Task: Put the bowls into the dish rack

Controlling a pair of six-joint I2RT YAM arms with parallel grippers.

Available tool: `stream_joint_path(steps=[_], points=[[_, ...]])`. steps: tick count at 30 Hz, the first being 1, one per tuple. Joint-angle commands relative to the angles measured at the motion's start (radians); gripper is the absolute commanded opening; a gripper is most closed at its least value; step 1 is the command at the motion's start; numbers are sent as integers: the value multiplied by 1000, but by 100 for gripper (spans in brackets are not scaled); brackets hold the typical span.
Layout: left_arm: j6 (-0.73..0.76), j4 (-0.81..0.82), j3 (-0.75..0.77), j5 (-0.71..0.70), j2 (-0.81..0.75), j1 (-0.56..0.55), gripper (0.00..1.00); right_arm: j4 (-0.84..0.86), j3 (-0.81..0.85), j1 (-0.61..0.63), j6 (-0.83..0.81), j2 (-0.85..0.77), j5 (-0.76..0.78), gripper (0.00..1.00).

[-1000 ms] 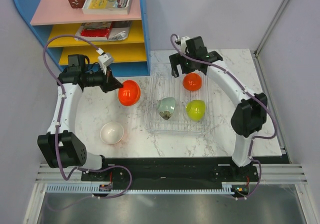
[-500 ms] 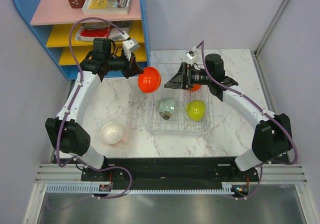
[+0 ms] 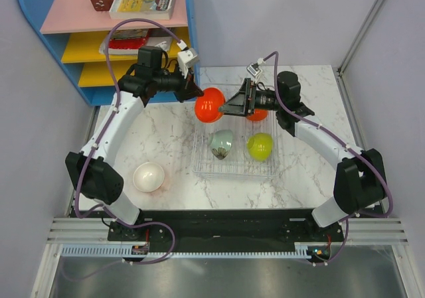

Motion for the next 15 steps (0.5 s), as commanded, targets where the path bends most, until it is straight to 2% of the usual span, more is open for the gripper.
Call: stream_joint_path(steps=[1, 9, 15], points=[[-29, 35, 50, -8, 15, -14, 2, 79, 4, -1, 15, -10, -26, 98], [-41, 35, 30, 11, -12, -28, 2, 54, 27, -2, -17, 43, -9, 95], [-39, 35, 11, 11, -34, -39, 2, 51, 35, -5, -22, 48, 0, 89]])
